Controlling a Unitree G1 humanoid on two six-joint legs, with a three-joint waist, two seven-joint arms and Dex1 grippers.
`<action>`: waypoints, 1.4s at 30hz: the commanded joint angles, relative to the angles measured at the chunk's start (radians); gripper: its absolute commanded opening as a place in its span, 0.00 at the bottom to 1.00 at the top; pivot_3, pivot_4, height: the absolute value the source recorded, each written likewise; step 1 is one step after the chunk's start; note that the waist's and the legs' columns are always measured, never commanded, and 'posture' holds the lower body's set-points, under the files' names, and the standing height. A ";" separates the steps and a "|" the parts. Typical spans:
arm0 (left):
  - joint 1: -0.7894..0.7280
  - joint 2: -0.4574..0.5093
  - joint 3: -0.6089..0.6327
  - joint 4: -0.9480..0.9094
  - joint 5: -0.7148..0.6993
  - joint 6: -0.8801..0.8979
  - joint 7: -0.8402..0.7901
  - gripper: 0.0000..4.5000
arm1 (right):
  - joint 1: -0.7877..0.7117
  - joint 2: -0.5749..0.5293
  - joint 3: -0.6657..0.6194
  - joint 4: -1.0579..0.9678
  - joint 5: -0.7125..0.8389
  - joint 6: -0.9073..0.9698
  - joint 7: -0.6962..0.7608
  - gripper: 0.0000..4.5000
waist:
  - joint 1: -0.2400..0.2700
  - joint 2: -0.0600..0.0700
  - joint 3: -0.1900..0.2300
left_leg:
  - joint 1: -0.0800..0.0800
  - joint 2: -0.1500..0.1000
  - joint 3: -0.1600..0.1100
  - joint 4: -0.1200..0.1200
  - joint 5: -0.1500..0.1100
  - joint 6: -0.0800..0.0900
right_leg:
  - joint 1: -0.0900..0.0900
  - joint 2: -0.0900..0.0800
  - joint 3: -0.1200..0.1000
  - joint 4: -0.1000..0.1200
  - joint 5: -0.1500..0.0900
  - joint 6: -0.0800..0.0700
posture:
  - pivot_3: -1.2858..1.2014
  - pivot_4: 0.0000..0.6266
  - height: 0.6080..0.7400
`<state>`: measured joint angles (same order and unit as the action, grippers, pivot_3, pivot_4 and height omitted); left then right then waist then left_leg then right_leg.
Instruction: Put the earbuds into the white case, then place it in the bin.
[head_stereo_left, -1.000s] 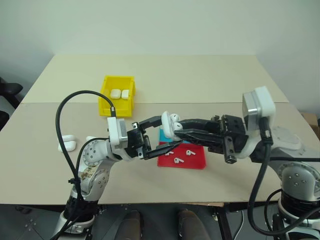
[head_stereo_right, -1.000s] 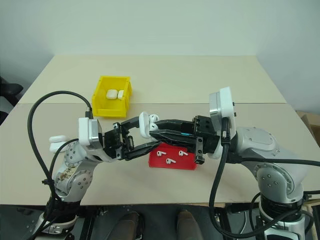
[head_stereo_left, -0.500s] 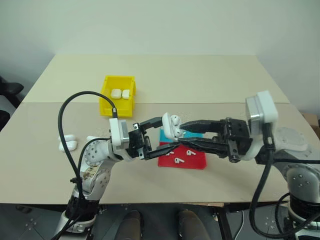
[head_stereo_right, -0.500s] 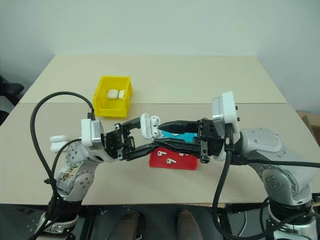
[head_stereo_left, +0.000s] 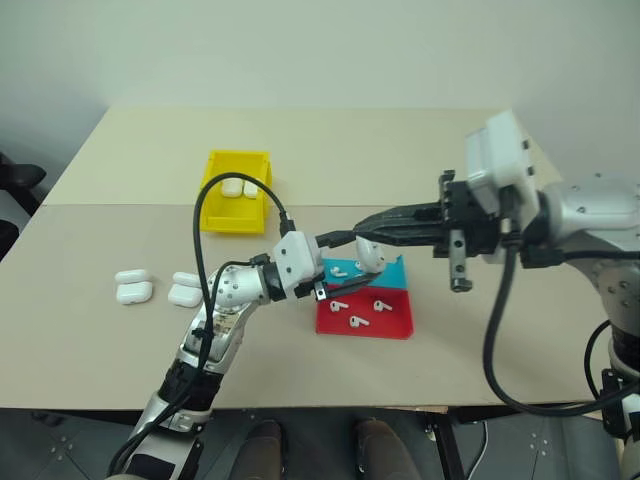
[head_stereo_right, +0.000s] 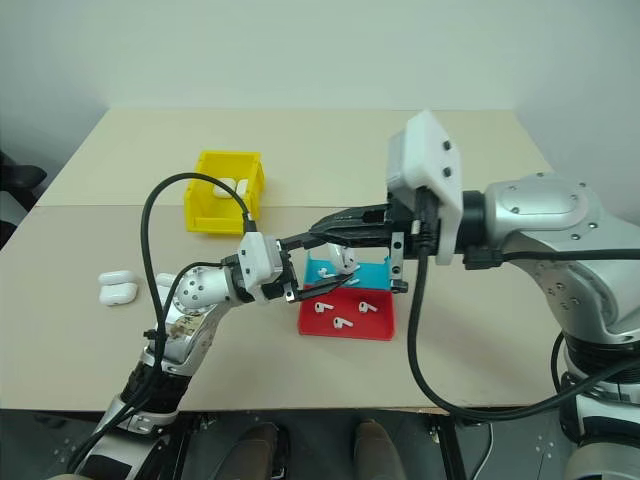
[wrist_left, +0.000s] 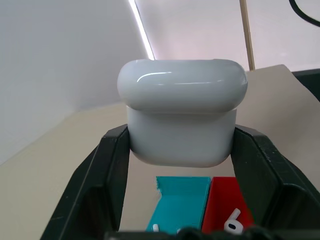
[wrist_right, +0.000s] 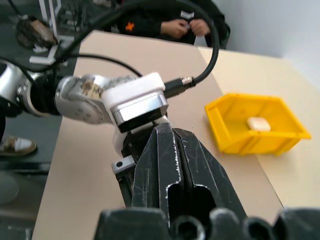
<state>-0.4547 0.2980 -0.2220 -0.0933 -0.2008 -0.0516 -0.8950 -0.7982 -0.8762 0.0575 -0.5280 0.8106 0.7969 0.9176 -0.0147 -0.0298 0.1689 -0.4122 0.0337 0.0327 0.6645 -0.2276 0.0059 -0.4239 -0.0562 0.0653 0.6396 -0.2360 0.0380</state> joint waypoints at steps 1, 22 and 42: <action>-0.014 -0.012 -0.011 0.002 0.004 -0.056 0.000 0.61 | -0.044 -0.008 0.064 -0.018 -0.098 -0.030 0.018 0.01 | 0.000 0.000 0.000 | 0.000 0.000 0.000 0.000 0.000 0.000 | 0.000 0.000 0.000 0.000 0.000 0.000 | 0.52 0.24 1.00; 0.040 -0.041 0.021 -0.030 -0.053 -0.088 0.009 0.61 | 0.014 -0.029 0.079 0.020 -0.310 -0.115 0.118 0.01 | 0.002 0.000 0.000 | 0.001 0.000 0.000 0.001 0.000 0.000 | 0.001 -0.001 -0.001 0.001 0.000 0.000 | 0.52 0.24 1.00; -0.454 -0.031 0.342 0.432 0.131 0.259 0.770 0.61 | 0.263 0.082 -0.209 -0.047 -0.187 -0.101 -0.099 0.01 | 0.008 0.000 0.000 | -0.002 -0.002 -0.004 0.006 0.000 0.000 | 0.002 0.000 -0.003 0.002 0.002 0.002 | 0.52 0.24 1.00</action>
<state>-0.8805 0.2635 0.1133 0.2317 -0.1211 0.2190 -0.2054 -0.5289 -0.8009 -0.1340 -0.5423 0.6122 0.6888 0.8475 -0.0065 -0.0301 0.1685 -0.4129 0.0316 0.0290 0.6699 -0.2276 0.0059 -0.4212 -0.0568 0.0631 0.6417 -0.2343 0.0405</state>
